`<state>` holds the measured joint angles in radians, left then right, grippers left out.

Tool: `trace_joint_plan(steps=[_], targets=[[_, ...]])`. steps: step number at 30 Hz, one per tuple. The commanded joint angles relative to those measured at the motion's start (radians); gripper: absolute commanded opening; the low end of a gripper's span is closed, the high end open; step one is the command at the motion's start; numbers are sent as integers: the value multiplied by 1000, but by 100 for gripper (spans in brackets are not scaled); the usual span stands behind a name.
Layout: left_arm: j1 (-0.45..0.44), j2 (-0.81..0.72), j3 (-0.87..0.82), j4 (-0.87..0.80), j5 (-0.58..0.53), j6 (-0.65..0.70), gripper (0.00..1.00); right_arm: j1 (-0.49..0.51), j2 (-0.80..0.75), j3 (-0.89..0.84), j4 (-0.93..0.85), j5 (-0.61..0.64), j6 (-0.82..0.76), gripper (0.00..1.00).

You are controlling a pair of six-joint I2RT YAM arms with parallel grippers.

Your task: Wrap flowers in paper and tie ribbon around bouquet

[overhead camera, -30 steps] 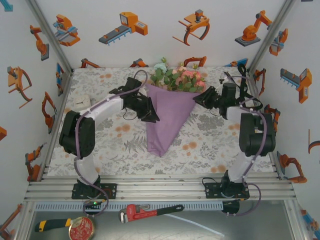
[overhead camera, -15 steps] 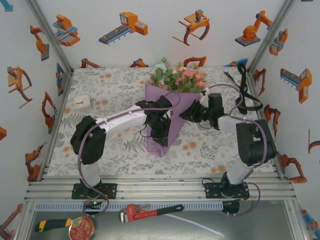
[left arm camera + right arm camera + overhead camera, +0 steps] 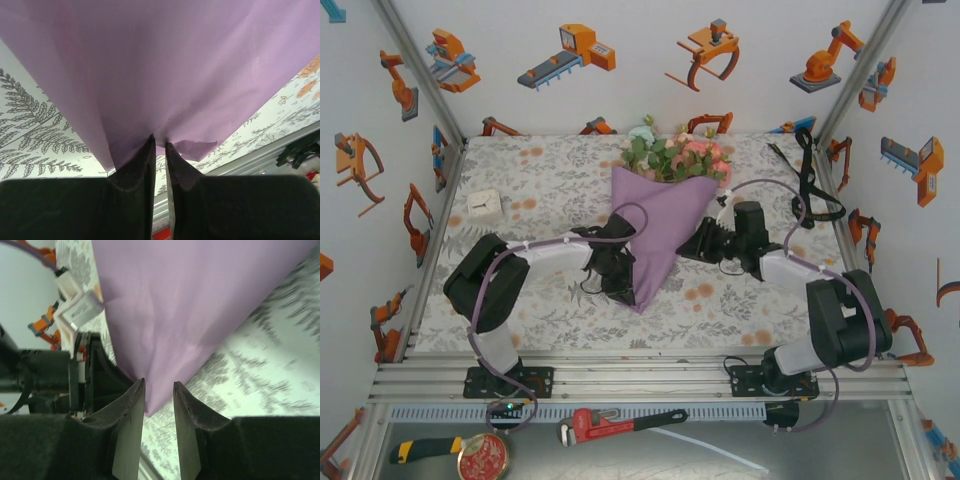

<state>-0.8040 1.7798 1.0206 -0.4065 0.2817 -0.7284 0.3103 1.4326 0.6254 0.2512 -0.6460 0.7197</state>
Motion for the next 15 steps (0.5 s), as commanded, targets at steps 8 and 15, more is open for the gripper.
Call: trace_joint_plan(steps=[8,15], targets=[[35,-2,-57,72,78,29,20,299,-28,-108,85,145,137,33],[59,-21,-117,68,87,58,19,318,147,-153,277,181,222,27]])
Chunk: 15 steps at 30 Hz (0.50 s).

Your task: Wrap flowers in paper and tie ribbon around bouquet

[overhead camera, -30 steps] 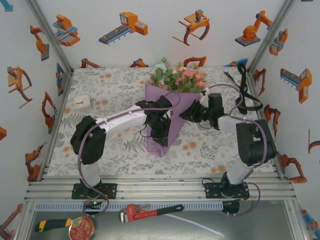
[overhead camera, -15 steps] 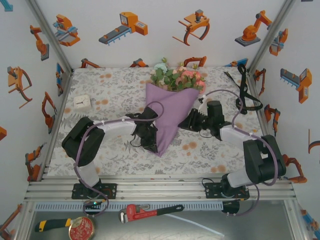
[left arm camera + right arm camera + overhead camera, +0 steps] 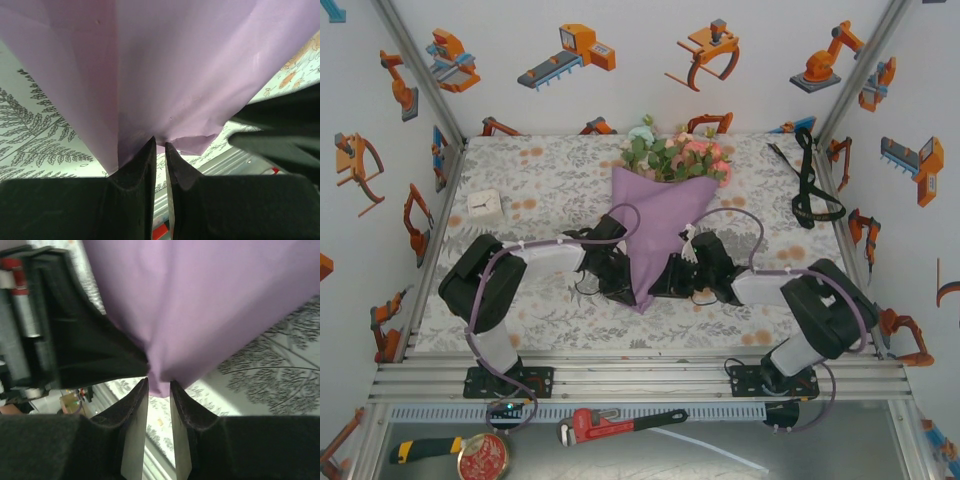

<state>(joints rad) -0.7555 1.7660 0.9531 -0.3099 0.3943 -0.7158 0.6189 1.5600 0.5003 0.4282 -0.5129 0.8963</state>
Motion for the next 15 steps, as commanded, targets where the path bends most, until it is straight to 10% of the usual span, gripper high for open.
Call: trace_joint_plan(steps=[1,15], targets=[[14,-12,-60,-23,-26,45,19,10,24,-45,105,69,46,27],[55,-38,-98,31,48,55,19,2,-54,47,18,182,64,26]])
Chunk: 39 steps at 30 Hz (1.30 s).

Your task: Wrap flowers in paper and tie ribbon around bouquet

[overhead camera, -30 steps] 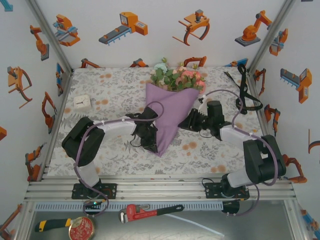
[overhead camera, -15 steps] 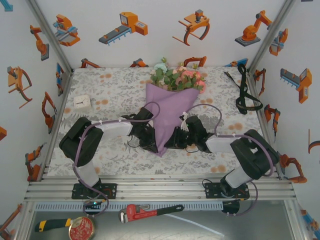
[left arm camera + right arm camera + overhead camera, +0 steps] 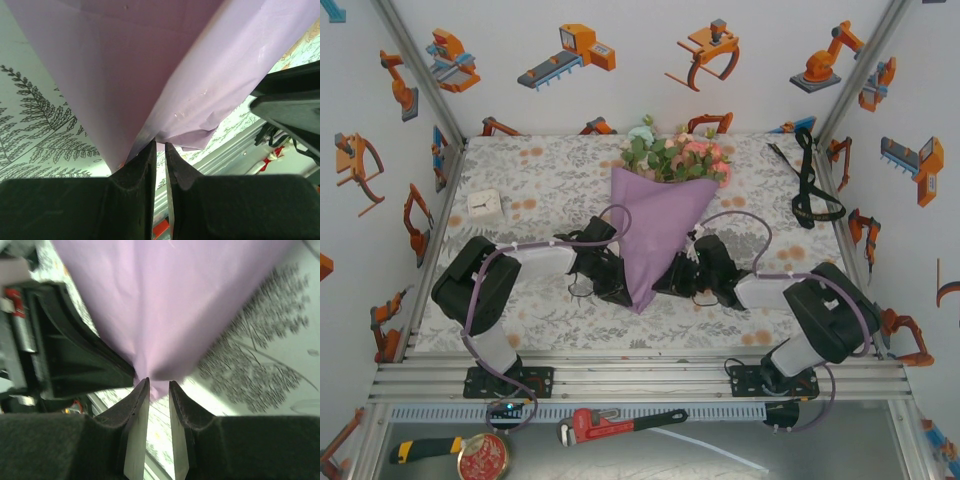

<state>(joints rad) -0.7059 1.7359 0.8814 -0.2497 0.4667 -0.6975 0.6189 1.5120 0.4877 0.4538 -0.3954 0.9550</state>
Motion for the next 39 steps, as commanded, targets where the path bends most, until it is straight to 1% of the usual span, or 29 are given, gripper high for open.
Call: trace_joint_plan(steps=[1,5,7,9,11,13,15,17,19,21,24,27,28,31,33,34,37,39], targets=[[7,-10,-23,-30,-25,37,19,1,18,74,-6,79,5,25],[17,-12,-15,-42,-17,59,19,-33,143,107,14,104,19,19],[25,-13,-15,-40,11,78,19,-62,187,112,6,94,12,16],[30,-16,-10,-28,78,108,21,-80,201,124,-27,73,-13,16],[29,-31,13,-41,149,153,23,-82,185,153,-102,62,-59,16],[30,-62,58,-95,171,201,25,-82,157,185,-165,52,-90,19],[29,-96,133,-187,147,247,29,-82,113,212,-211,55,-112,23],[34,-136,225,-288,95,282,36,-82,61,248,-280,83,-140,28],[42,-173,295,-342,46,296,43,-84,24,286,-335,114,-167,32],[61,-211,344,-350,29,293,46,-90,3,319,-377,140,-183,35],[101,-235,418,-328,3,282,50,-117,-6,353,-387,168,-182,37],[155,-196,482,-284,-52,252,55,-145,6,403,-430,220,-206,42],[175,-171,499,-255,-52,233,57,-152,12,420,-449,240,-221,44],[217,-63,568,-197,30,212,60,-170,34,452,-452,252,-245,49],[235,12,615,-195,101,215,62,-175,61,467,-436,240,-263,50],[242,45,627,-205,99,226,63,-175,83,480,-431,226,-273,49],[267,125,648,-262,37,272,67,-168,164,516,-401,162,-272,47],[303,162,660,-287,-4,269,67,-146,214,521,-352,155,-258,47]])
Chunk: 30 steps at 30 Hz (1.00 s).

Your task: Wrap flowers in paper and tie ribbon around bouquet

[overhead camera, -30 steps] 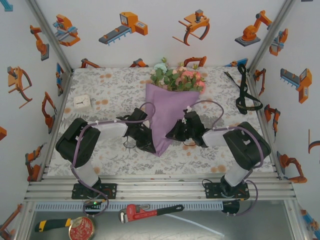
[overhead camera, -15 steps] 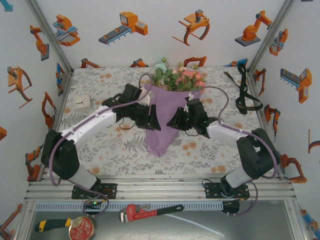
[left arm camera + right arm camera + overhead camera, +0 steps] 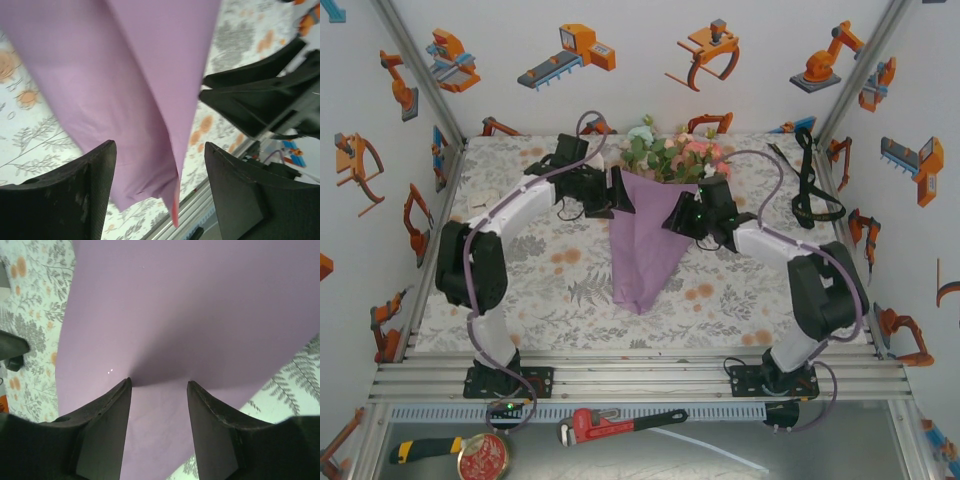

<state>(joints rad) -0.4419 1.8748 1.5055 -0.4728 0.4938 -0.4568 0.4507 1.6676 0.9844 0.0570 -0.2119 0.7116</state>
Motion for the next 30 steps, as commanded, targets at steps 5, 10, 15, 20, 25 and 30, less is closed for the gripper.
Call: trace_joint_plan(steps=[5,10,15,20,25,30], targets=[[67,50,3,118,144,-59,74,68,192,117,86,-36,-18,46],[65,140,24,29,63,-4,75,69,251,166,77,-35,8,44],[55,261,91,12,108,-6,76,65,264,194,20,-28,-55,45],[7,292,67,23,58,-15,69,62,249,230,-109,-25,-136,44],[-45,277,-19,33,107,-43,51,35,183,186,-182,20,-183,45],[-129,221,-99,56,139,-40,50,16,141,178,-276,33,-277,45]])
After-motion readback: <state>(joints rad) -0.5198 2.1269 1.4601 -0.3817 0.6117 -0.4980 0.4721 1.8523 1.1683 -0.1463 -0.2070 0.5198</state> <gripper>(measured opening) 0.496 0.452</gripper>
